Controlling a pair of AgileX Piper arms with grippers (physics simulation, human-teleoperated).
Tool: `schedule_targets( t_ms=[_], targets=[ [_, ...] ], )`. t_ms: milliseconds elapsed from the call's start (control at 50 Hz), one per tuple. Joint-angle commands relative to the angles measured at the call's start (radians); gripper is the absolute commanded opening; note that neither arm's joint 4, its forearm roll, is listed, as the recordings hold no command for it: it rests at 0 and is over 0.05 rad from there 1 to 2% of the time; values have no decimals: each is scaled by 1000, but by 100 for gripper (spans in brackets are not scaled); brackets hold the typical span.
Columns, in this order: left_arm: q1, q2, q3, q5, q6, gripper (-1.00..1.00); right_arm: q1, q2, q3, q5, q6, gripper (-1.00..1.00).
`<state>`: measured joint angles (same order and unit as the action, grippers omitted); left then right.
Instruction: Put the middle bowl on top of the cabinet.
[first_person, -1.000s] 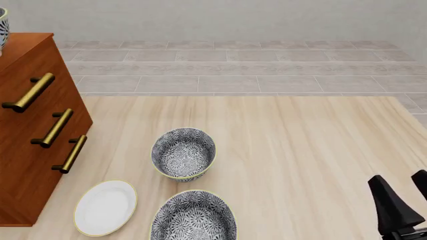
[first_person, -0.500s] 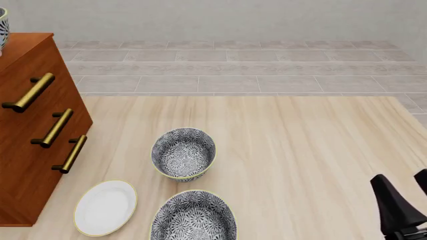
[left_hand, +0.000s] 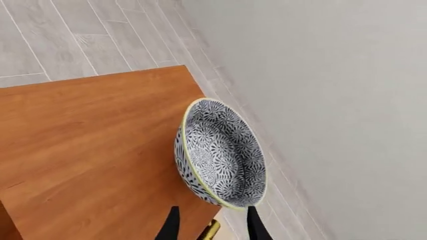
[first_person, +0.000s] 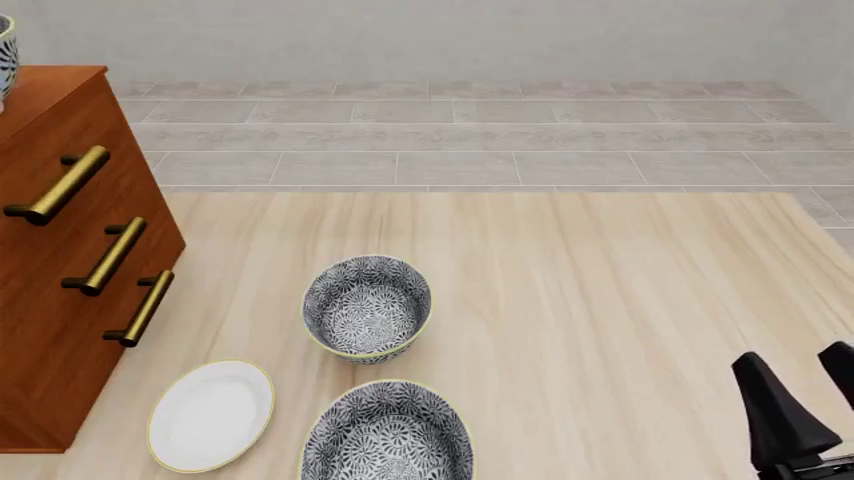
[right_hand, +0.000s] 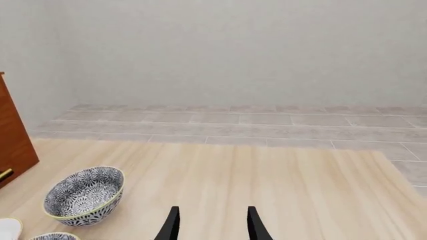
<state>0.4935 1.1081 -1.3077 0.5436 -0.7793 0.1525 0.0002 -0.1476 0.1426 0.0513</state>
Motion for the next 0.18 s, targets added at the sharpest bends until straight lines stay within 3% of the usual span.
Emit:
schedule_targets(
  t_ms=[20, 180],
  targets=[
    [-12, -67, 27, -3, -5, 100, -1, 1, 19, -22, -1, 100],
    [-30, -119, 52, -5, -4, 100, -3, 23, 29, -53, 1, 100]
  ],
)
